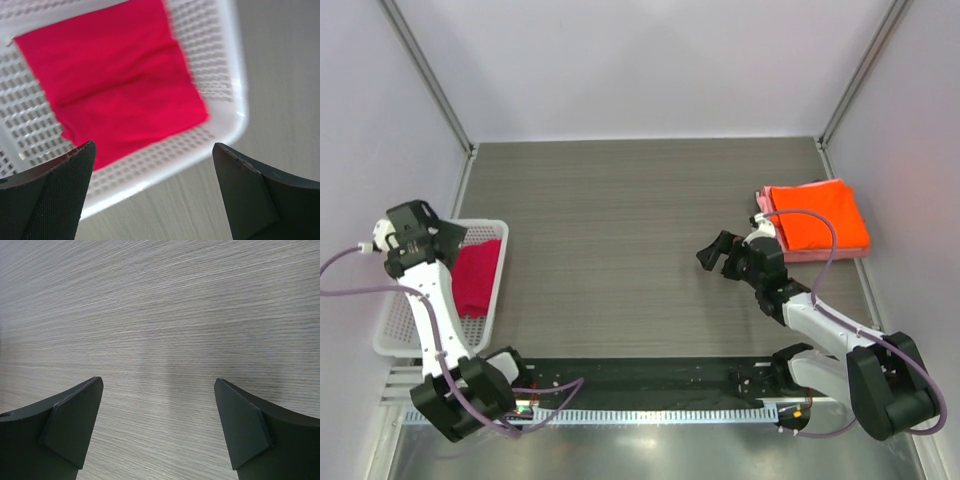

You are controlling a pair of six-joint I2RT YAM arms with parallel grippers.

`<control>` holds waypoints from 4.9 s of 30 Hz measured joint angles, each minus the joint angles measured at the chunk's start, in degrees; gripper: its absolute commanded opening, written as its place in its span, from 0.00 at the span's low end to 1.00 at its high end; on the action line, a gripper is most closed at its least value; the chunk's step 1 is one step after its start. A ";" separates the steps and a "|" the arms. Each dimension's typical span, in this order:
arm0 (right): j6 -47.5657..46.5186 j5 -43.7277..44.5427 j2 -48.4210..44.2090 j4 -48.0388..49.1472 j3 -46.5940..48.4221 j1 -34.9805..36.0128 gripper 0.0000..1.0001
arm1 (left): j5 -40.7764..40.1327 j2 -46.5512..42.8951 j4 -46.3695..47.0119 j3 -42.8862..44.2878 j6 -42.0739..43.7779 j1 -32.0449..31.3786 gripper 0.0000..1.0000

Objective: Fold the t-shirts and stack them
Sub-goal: Grab the tshirt from the pile, then move the tshirt to the center of the board, then flatten the tshirt out

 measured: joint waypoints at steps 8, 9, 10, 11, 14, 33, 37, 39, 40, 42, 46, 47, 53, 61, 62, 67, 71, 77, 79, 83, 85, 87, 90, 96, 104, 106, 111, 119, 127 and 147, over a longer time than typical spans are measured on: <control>-0.22 -0.87 0.07 0.09 -0.02 0.00 1.00 | 2.03 5.27 0.68 -8.85 -7.37 5.31 1.00; -0.24 -0.96 0.17 0.11 -0.02 0.00 1.00 | 2.03 6.27 1.05 -9.62 -8.52 5.33 1.00; -0.26 -1.05 0.33 0.17 -0.02 0.00 1.00 | 1.95 7.56 1.11 -10.34 -9.49 5.33 0.98; -0.33 -1.11 0.52 0.22 -0.02 0.00 1.00 | 1.68 9.25 0.96 -10.91 -10.64 5.33 0.97; -0.44 -1.16 0.81 0.22 -0.02 0.00 1.00 | 0.22 14.64 0.52 -11.17 -12.44 5.33 0.95; -0.81 -1.36 0.81 0.52 -0.02 0.00 1.00 | 9.38 -7.13 10.64 -13.03 -8.52 7.65 0.00; -0.85 -1.36 0.81 0.55 -0.02 0.00 1.00 | 8.98 -15.26 7.23 3.98 -6.86 7.65 0.00; -0.85 -1.36 0.81 0.52 -0.02 0.00 1.00 | 12.68 -15.85 6.49 13.86 -7.02 7.65 0.00; -0.87 -1.36 0.81 0.55 -0.02 0.00 1.00 | 15.26 -16.09 6.99 17.25 -7.76 7.65 0.00; -0.90 -1.46 0.81 0.61 -0.02 0.00 1.00 | 21.68 -16.26 8.70 20.70 -10.58 7.56 0.00; -1.07 -1.86 0.81 1.09 -0.02 0.00 1.00 | 29.94 -15.28 11.61 21.24 -16.20 3.61 0.00; -1.07 -2.01 0.81 1.20 -0.02 0.00 1.00 | 30.67 -14.58 12.11 20.98 -17.09 2.03 0.00; -1.14 -2.49 0.81 1.60 -0.04 0.00 1.00 | 30.42 -2.45 17.03 23.10 -18.88 -20.65 0.00; -1.62 -2.40 0.09 1.38 -0.24 0.00 1.00 | 17.90 16.81 18.10 25.90 -11.72 -60.17 0.08; -1.70 -2.40 -0.31 1.36 -0.42 0.00 1.00 | 17.90 17.99 18.10 26.43 -11.08 -61.35 0.15; -2.19 -2.40 -2.32 1.40 -1.33 0.00 1.00 | 11.06 18.10 16.87 25.09 -8.39 -61.61 1.00; -2.54 -2.64 -2.78 1.62 -1.84 0.00 1.00 | -1.40 16.65 14.19 18.95 -7.56 -61.20 1.00; -2.84 -5.40 -1.38 3.04 -2.16 0.00 0.83 | -4.83 16.83 16.37 1.03 -1.68 -60.81 0.95; -2.91 -6.73 0.11 3.58 -2.14 0.00 0.78 | -3.61 17.49 18.01 -2.73 0.59 -60.83 0.95; -2.95 -7.89 3.17 3.61 -2.08 0.00 0.72 | -0.57 17.38 23.63 -8.28 4.48 -60.85 0.95; -2.95 -7.93 4.35 3.21 -1.79 0.00 0.71 | 1.16 17.33 26.95 -10.23 6.34 -60.85 0.95; -2.97 -8.13 5.84 3.08 -1.07 0.00 0.72 | 2.43 17.29 29.81 -11.65 8.07 -60.89 0.93; -2.62 -9.44 8.94 3.52 0.87 0.00 0.73 | 2.99 17.29 32.87 -12.74 10.56 -61.02 0.93; -0.09 -13.60 17.00 5.66 6.23 0.00 0.31 | 1.73 15.45 40.17 -18.71 14.05 -61.02 0.91; 1.18 -16.11 24.59 -1.95 24.57 0.09 0.01 | -1.42 7.02 44.72 -25.49 14.43 -61.02 0.91; -0.31 -15.41 24.26 -6.45 32.17 0.57 0.01 | -3.15 4.15 45.46 -26.40 14.36 -61.02 0.92; -6.38 -11.54 21.49 -18.14 50.88 4.59 0.01 | -8.55 -1.42 46.03 -28.13 13.68 -61.02 0.95; -13.60 -11.41 9.64 -23.93 48.37 26.82 0.61 | -15.37 -6.01 45.70 -29.77 12.04 -61.02 0.98; -15.41 -2.80 9.22 -32.87 30.42 32.13 0.70 | -18.80 -5.64 44.22 -30.29 10.80 -61.02 0.99; -14.78 6.08 37.62 -26.45 39.85 23.26 0.53 | -18.34 4.44 41.77 -27.26 10.91 -61.02 0.96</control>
